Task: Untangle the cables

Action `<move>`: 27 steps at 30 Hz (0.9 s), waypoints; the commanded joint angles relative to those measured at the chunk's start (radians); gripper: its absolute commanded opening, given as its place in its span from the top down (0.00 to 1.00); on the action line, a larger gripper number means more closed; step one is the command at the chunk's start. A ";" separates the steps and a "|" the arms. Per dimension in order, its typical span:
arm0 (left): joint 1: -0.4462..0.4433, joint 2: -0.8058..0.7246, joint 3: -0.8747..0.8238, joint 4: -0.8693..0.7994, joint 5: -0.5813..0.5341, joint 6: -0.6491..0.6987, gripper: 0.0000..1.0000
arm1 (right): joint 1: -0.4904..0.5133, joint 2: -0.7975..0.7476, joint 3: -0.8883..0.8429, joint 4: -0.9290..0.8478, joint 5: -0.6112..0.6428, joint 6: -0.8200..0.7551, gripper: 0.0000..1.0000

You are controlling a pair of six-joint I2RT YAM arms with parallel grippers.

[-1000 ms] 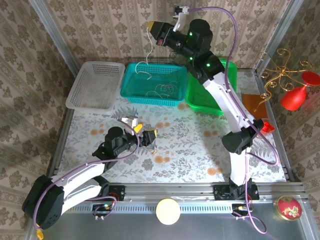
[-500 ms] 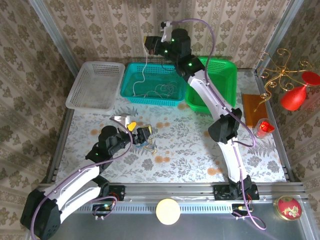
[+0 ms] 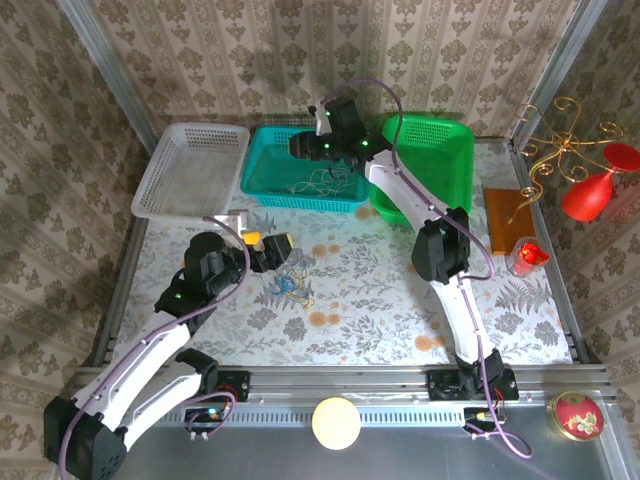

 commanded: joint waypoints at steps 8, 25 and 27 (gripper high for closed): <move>0.041 0.042 0.052 -0.221 0.000 -0.019 0.00 | 0.007 -0.550 -0.630 0.275 -0.011 0.043 0.46; -0.034 0.165 -0.082 -0.176 -0.043 -0.051 0.26 | 0.223 -0.988 -1.515 0.606 0.126 0.150 0.46; -0.051 0.205 -0.081 -0.154 -0.058 -0.054 0.27 | 0.249 -1.014 -1.572 0.629 0.145 0.145 0.46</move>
